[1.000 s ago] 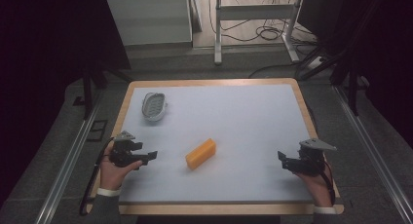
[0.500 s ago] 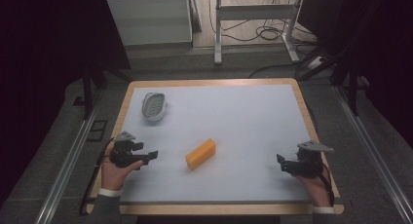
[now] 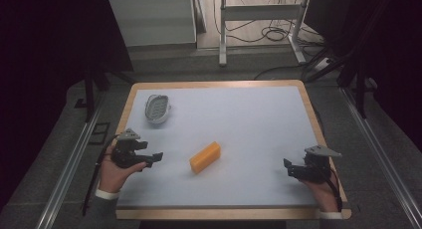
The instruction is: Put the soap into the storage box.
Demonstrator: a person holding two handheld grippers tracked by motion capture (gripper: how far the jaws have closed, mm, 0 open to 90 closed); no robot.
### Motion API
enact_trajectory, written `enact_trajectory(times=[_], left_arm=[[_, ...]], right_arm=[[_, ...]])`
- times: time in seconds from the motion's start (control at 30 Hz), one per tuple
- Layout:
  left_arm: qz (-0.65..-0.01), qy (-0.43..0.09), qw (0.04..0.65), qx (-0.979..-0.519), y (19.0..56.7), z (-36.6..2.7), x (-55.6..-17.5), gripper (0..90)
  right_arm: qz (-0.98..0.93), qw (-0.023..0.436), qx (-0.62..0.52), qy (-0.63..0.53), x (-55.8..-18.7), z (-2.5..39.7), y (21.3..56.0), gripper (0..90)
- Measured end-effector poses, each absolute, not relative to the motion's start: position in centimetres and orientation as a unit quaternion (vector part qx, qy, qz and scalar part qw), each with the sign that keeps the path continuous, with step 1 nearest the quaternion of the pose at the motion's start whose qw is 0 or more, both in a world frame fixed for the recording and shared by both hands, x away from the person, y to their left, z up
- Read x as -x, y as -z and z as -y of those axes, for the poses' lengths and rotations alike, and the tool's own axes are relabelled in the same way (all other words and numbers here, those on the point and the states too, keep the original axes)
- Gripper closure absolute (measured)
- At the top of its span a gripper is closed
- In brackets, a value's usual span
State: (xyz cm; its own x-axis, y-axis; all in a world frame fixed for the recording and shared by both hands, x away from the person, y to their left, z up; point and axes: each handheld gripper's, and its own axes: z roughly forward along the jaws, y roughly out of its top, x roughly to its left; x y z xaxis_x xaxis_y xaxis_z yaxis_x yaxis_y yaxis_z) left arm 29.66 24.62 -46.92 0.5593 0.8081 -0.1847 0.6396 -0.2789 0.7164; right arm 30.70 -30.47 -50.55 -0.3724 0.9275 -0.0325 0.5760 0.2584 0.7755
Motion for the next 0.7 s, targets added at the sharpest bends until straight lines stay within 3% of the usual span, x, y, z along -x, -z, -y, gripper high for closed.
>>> enact_trajectory(times=[0.7], left_arm=[[-0.405,-0.096,0.372,-0.830,44.7,-19.3,-31.1,18.9]], right_arm=[[-0.751,0.260,-0.500,-0.343,-30.4,30.3,50.5,10.0]])
